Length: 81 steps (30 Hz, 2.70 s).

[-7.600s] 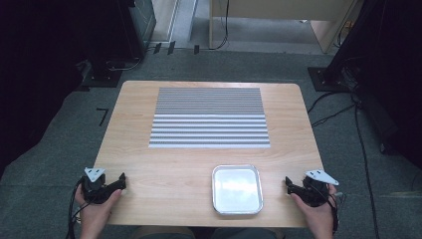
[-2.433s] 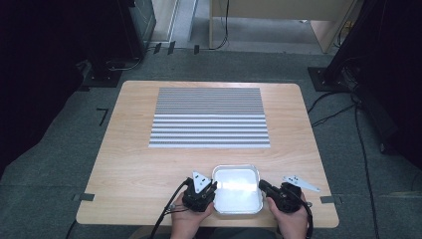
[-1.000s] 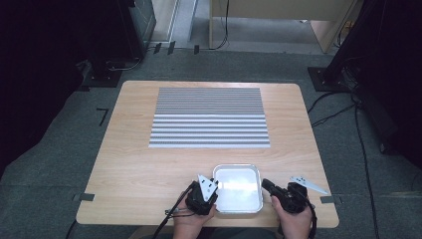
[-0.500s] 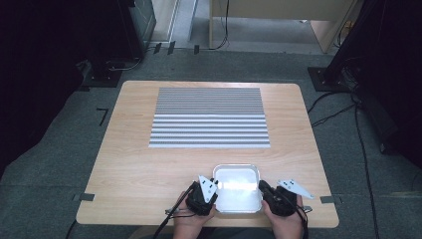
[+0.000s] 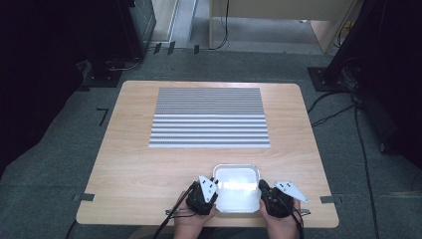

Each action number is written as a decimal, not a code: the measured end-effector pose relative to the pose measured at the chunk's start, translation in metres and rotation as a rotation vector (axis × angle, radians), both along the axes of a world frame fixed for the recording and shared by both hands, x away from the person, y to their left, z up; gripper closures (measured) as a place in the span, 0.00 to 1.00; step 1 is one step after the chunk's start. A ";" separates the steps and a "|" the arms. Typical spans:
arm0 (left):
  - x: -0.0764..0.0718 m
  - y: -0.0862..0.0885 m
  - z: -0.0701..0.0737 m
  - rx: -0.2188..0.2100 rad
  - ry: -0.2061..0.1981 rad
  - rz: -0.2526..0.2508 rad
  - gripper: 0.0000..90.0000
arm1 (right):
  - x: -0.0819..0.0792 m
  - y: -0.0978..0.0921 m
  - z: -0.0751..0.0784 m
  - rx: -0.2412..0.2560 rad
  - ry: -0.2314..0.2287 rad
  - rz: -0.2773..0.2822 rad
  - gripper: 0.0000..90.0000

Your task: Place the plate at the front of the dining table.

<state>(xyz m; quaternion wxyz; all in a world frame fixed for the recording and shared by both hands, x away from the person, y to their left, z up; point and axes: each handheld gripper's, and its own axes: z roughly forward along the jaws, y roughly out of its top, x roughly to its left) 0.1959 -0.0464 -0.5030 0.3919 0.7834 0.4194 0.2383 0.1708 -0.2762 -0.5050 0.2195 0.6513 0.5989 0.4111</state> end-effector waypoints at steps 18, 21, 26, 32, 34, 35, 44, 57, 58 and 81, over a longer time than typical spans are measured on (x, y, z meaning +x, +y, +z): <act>0.004 -0.005 -0.001 -0.002 0.018 0.027 0.63 | -0.003 -0.015 0.011 0.147 -0.035 -0.077 1.00; 0.003 -0.008 0.001 0.006 0.004 0.033 0.60 | -0.004 -0.018 0.012 0.150 -0.049 -0.088 1.00; 0.001 -0.012 0.004 0.018 -0.010 0.033 0.61 | -0.005 -0.023 0.012 0.167 -0.046 -0.103 1.00; -0.006 -0.017 0.008 -0.044 0.036 -0.031 0.68 | -0.005 -0.034 0.010 0.185 -0.045 -0.128 1.00; -0.005 -0.021 0.006 -0.056 0.078 -0.047 0.68 | -0.005 -0.036 0.010 0.183 -0.040 -0.114 1.00; -0.005 -0.021 0.006 -0.056 0.078 -0.047 0.69 | -0.005 -0.036 0.010 0.183 -0.040 -0.114 1.00; 0.004 -0.021 -0.003 -0.088 0.169 -0.027 0.71 | -0.006 -0.039 0.011 0.177 -0.031 -0.074 0.98; 0.006 -0.022 -0.005 -0.126 0.187 -0.007 0.78 | -0.003 -0.032 0.007 0.127 0.015 -0.066 0.98; 0.008 -0.022 -0.005 -0.141 0.197 0.000 0.79 | -0.003 -0.031 0.006 0.136 0.012 -0.086 0.99; 0.018 0.009 0.023 -0.258 0.111 0.055 0.90 | 0.004 -0.014 0.024 0.194 -0.066 -0.025 0.99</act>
